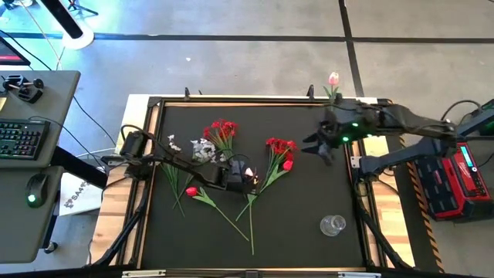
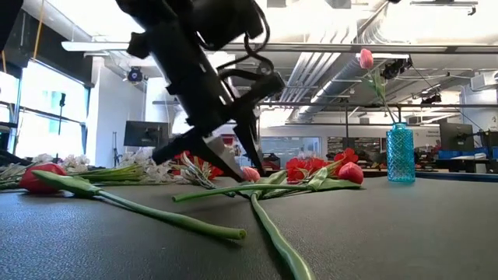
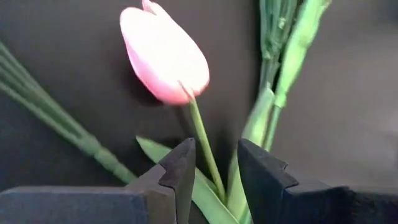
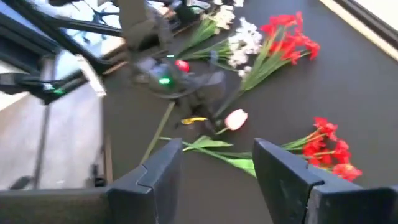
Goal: Sort flowers into vase by color
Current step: Put the pink flower into the blue vase
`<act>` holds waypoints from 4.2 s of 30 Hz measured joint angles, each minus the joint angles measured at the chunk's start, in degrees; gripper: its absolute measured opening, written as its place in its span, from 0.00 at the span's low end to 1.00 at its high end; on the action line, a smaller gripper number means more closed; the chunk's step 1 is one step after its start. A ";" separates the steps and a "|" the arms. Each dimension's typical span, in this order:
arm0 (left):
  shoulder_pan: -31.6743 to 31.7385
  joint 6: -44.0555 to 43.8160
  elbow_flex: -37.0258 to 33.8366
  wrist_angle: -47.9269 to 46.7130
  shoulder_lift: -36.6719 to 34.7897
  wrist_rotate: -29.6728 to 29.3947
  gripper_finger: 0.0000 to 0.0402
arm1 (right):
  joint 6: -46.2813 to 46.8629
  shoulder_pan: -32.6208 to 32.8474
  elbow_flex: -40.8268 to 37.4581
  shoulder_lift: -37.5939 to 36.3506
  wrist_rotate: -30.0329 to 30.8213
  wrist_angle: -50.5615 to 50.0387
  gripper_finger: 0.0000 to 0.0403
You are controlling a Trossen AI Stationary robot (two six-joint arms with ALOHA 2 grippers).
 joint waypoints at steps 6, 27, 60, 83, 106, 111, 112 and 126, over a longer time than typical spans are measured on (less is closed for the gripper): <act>2.09 2.74 2.83 -0.90 2.99 1.77 0.25 | 4.00 3.73 -0.02 -1.92 4.62 -3.99 0.45; 3.92 7.69 2.89 5.61 -3.37 2.08 0.00 | 12.88 11.10 -0.02 -1.66 7.52 -3.05 0.36; 22.02 57.00 2.92 25.49 -25.10 22.42 0.00 | 16.12 18.80 -41.14 -7.34 34.73 59.03 0.34; 21.62 55.84 2.92 48.60 -17.78 30.24 0.00 | 0.62 2.84 -32.59 2.36 15.19 61.83 0.43; 21.62 58.91 2.92 45.55 -17.81 30.38 0.07 | -0.37 0.31 -32.54 1.91 14.33 63.57 0.01; 21.40 63.42 2.92 45.53 -18.62 29.82 0.18 | -0.55 1.36 -32.48 -1.40 22.00 58.71 0.00; 21.40 63.31 2.92 45.43 -18.62 29.71 0.22 | -0.55 1.49 -32.48 -2.22 23.80 57.36 0.01; 21.75 61.04 2.92 33.32 -18.62 30.32 0.43 | -8.07 2.57 -32.48 -20.67 53.84 38.04 0.00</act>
